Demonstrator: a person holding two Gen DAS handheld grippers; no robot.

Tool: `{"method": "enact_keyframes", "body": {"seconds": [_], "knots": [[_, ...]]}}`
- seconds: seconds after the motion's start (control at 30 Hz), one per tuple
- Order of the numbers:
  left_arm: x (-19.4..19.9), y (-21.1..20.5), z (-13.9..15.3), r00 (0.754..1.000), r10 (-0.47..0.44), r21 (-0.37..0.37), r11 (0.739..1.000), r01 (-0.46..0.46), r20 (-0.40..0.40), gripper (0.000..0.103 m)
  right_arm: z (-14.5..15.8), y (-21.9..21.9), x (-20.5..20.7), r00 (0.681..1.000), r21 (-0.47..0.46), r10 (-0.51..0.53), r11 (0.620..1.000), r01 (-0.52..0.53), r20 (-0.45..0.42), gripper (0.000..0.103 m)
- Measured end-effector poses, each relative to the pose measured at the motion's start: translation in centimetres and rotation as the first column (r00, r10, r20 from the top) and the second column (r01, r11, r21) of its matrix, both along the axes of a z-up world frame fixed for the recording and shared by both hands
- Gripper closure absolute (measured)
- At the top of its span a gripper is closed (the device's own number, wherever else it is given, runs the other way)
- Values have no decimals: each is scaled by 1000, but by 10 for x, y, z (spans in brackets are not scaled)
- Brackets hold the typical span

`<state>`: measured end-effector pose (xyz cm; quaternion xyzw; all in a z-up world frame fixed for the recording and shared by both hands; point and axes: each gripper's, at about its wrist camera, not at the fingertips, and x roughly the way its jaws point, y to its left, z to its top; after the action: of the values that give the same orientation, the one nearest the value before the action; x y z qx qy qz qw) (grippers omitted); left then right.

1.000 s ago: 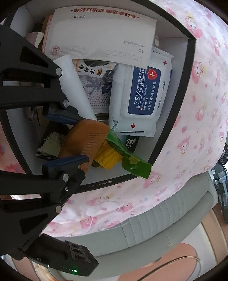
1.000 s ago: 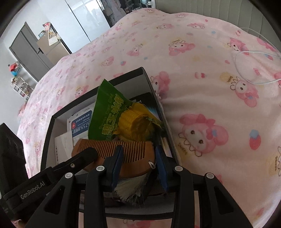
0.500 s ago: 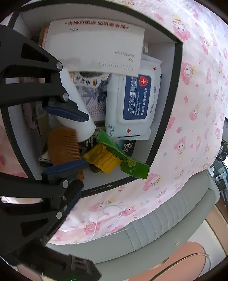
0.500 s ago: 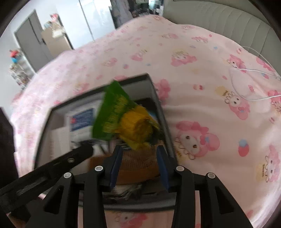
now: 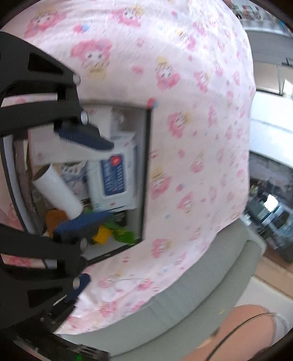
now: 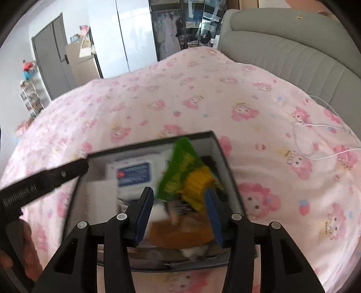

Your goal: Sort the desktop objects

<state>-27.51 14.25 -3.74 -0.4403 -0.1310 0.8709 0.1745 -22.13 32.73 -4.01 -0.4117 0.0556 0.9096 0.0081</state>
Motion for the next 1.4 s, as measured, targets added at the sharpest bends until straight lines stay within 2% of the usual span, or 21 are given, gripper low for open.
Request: {"method": "enact_keyframes", "body": {"seconds": [0.03, 0.07, 0.27, 0.37, 0.4, 0.57, 0.63, 0.7, 0.8, 0.87, 1.0, 1.13, 1.4], "knots": [[-4, -10, 5, 1000, 25, 0, 1000, -25, -2, 30, 3, -4, -3, 1000, -7, 1, 1000, -1, 4, 51], [-7, -20, 9, 999, 50, 1, 999, -50, -4, 30, 6, -9, -6, 1000, -13, 2, 1000, -1, 8, 44], [-9, -79, 28, 986, 168, -21, 986, -168, -2, 28, 21, -46, -30, 999, -42, -2, 999, 3, 34, 43], [1, -111, 41, 979, 199, -42, 979, -201, -37, 17, 32, -72, -33, 1000, -22, 11, 1000, -10, 25, 43], [4, -123, 46, 974, 219, -44, 974, -221, -54, 13, 37, -81, -33, 1000, -10, 16, 1000, -16, 18, 42], [24, -173, 66, 952, 291, -31, 955, -295, -92, 6, 55, -123, -19, 997, 35, 80, 996, -80, -2, 42], [32, -185, 72, 947, 305, -32, 950, -310, -102, 1, 62, -138, -8, 994, 52, 107, 993, -106, -9, 42], [43, -196, 79, 941, 321, -35, 945, -326, -110, 1, 70, -151, 7, 991, 72, 132, 989, -130, -16, 42], [65, -207, 89, 934, 330, -60, 938, -340, -138, 1, 83, -168, 34, 984, 84, 174, 982, -170, -40, 40], [78, -210, 95, 934, 323, -73, 939, -337, -154, 1, 91, -175, 50, 981, 89, 185, 980, -179, -65, 32], [114, -211, 105, 936, 299, -80, 945, -318, -186, 1, 103, -185, 84, 976, 95, 185, 980, -175, -112, 31], [149, -205, 114, 934, 283, -138, 939, -317, -219, 1, 112, -188, 114, 972, 92, 186, 980, -174, -144, 31], [222, -196, 119, 942, 222, -205, 939, -276, -252, 1, 116, -183, 173, 962, 101, 193, 979, -176, -195, 31]]}}
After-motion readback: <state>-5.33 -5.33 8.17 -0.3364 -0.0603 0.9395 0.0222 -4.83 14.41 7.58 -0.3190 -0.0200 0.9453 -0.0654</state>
